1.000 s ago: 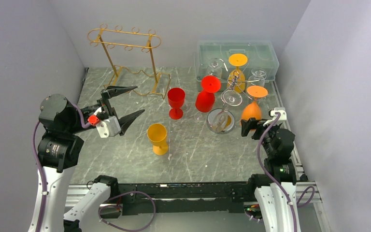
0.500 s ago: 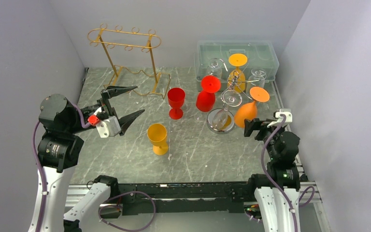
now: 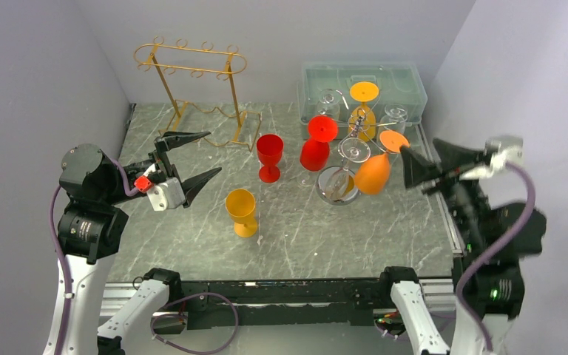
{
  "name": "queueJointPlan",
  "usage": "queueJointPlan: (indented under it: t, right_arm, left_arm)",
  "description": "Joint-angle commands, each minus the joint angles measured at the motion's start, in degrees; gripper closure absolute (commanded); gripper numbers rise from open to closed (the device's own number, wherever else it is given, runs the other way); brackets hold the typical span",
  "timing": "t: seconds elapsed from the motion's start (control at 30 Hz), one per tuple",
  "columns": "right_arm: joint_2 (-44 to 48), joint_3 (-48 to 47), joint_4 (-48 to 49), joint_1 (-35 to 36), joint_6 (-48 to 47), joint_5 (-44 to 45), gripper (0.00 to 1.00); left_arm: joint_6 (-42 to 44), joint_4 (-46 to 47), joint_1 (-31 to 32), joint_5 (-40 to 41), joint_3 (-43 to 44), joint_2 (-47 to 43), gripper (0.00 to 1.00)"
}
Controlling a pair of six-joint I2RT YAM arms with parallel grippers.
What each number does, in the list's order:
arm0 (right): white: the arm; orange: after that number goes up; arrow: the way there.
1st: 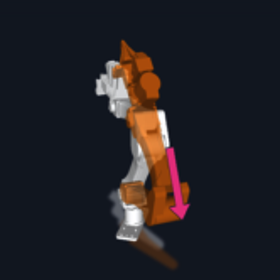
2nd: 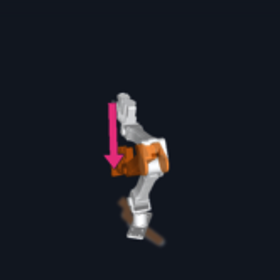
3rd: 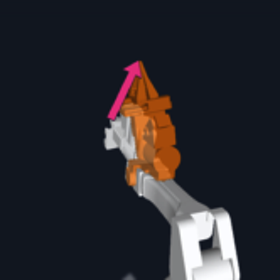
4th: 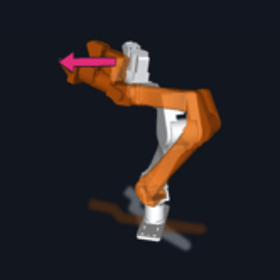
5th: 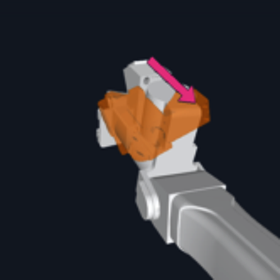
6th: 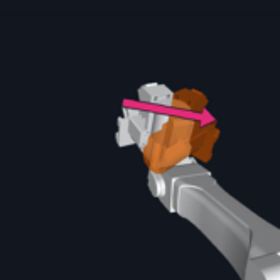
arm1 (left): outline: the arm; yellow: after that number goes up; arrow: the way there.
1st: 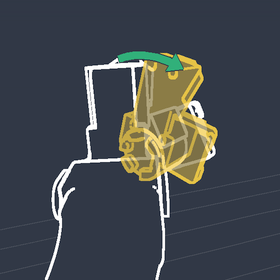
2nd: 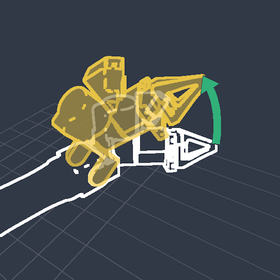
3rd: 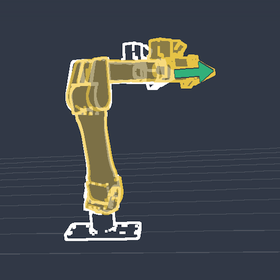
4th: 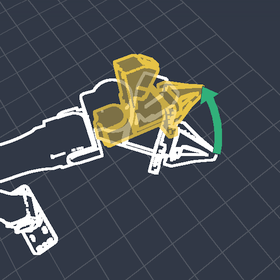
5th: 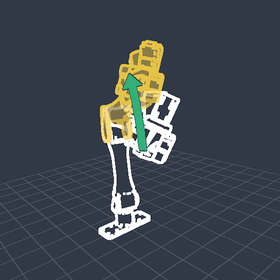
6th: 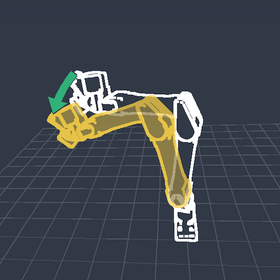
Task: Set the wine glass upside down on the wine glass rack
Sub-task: Move the wine rack to the center of the board.
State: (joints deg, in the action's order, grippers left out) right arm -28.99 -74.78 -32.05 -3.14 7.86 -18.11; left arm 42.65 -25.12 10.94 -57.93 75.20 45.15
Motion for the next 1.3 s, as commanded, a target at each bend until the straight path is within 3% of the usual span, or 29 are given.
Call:
queueJointPlan:
  t: [0.0, 0.17, 0.43, 0.73, 1.03, 1.27]
  right_arm:
    - [-17.49, -9.64, -4.43, 0.41, 4.03, -2.16, 0.32]
    - [-35.24, -24.68, -11.36, 1.07, 3.33, -5.17, 0.38]
    - [-47.87, -35.74, -16.28, 11.35, -1.51, 4.14, 0.34]
    - [-49.42, -35.96, -18.22, 13.51, -4.62, 9.92, 0.45]
    - [-51.10, -32.97, -18.30, 17.30, -6.18, 14.13, 0.49]
    - [-52.65, -30.62, -17.74, 18.54, -6.97, 17.24, 0.61]
  left_arm:
    - [0.61, 0.43, -0.13, 0.00, 0.01, -0.24, 0.25]
    - [0.61, 0.43, -0.13, 0.00, 0.01, -0.24, 0.25]
    - [0.61, 0.43, -0.13, 0.00, 0.01, -0.24, 0.25]
    - [0.61, 0.43, -0.13, 0.00, 0.01, -0.24, 0.25]
    - [0.61, 0.43, -0.13, 0.00, 0.01, -0.24, 0.25]
    - [0.61, 0.43, -0.13, 0.00, 0.01, -0.24, 0.25]
